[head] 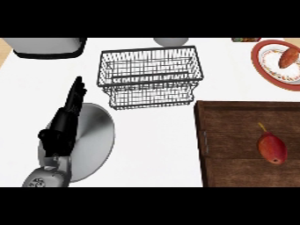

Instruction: Pick the pear from the tray and place it in the tiered basket

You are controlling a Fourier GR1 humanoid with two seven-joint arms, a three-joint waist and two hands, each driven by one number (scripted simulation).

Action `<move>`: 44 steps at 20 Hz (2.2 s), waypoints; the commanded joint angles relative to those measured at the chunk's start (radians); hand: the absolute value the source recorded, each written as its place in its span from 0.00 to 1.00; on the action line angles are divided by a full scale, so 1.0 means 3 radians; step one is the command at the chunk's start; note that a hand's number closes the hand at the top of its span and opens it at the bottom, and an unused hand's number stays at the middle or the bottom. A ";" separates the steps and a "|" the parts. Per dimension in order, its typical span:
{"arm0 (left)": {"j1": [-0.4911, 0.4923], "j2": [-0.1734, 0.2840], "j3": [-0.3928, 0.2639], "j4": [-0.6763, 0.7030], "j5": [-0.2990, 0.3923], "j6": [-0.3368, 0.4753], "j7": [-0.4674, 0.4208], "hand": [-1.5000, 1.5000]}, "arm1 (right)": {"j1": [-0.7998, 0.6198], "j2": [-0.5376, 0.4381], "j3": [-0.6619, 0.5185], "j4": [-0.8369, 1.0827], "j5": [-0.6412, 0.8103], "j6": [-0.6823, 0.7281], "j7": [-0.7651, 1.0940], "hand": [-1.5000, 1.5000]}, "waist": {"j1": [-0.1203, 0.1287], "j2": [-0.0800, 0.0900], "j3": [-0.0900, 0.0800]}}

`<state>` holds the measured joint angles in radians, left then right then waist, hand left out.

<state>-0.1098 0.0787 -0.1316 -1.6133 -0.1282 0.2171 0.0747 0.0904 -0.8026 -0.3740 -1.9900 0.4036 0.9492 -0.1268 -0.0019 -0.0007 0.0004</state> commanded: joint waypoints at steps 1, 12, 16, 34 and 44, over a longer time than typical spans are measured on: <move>-0.0305 -0.0071 0.0026 0.0054 -0.0010 0.0015 0.0220 0.50 | -0.0154 0.0034 0.0433 0.0210 0.0399 -0.0226 -0.0323 0.00 | 0.0027 0.0011 0.0002; 0.0121 -0.0115 -0.0011 0.0037 -0.0066 -0.0048 -0.0158 0.50 | 0.0055 0.0173 0.0549 0.0496 0.1181 -0.0994 -0.0887 0.00 | 0.0011 0.0002 0.0000; -0.0185 -0.0016 0.0227 0.0248 0.0009 -0.0145 -0.0100 0.50 | -0.0102 0.0162 0.0381 0.0697 0.1158 -0.0825 -0.0847 0.00 | 0.0003 0.0005 -0.0001; 0.0045 -0.0138 0.0144 0.0101 -0.0092 -0.0174 -0.0153 0.50 | -0.0232 0.0394 0.0606 0.1129 0.1415 -0.0907 -0.1208 0.00 | 0.0002 0.0000 -0.0002; -0.0084 -0.0178 0.0206 0.0170 -0.0146 -0.0135 -0.0090 0.50 | -0.0457 0.0675 0.0839 0.1140 0.1511 -0.0747 -0.0854 0.00 | 0.0007 0.0001 -0.0002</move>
<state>-0.1298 0.0298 -0.0756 -1.5572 -0.1668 0.1721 0.0377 -0.0290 -0.6280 -0.1319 -1.6577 0.8473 0.6809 -0.3794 0.0003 -0.0003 -0.0002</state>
